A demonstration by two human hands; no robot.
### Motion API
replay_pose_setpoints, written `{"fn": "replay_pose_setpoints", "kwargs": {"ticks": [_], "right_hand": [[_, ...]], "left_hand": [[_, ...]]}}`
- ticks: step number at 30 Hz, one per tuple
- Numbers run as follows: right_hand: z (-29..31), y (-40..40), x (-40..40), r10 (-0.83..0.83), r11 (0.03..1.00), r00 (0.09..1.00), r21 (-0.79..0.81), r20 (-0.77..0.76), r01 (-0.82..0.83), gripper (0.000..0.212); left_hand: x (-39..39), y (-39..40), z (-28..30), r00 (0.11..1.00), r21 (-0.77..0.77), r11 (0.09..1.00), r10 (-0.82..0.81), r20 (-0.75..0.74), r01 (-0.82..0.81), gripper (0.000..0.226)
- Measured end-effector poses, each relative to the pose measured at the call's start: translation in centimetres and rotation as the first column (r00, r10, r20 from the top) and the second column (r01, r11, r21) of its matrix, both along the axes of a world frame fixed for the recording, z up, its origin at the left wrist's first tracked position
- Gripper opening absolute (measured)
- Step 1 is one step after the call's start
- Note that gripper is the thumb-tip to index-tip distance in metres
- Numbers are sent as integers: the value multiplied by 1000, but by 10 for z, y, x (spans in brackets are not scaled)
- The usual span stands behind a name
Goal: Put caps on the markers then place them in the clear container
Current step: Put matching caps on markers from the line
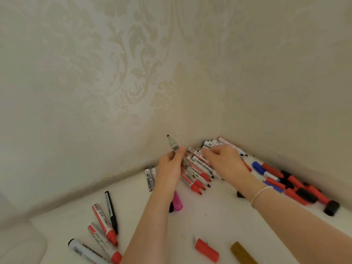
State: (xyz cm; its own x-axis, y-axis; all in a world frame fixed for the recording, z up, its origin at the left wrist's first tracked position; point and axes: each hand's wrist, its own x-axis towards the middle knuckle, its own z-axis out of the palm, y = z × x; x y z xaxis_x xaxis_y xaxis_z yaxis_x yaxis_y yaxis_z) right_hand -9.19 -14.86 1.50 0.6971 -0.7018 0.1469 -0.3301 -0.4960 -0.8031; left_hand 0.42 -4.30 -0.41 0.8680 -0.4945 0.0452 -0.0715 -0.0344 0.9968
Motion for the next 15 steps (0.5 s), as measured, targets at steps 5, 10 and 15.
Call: {"fn": "replay_pose_setpoints", "kwargs": {"ticks": [5,10,15], "right_hand": [[-12,-51,-22,-190,947,888,-318,-420,53,18],[-25,-56,-23,-220,925,844,-380,-489,21,16],[-9,-50,-21,-262,914,903,-387,-341,119,7]], "left_hand": [[-10,-5,4,978,-144,988,-88,-189,61,26],[-18,-6,6,973,-196,974,-149,-174,115,21],[-17,-3,8,978,-236,964,-160,-136,124,18]]}}
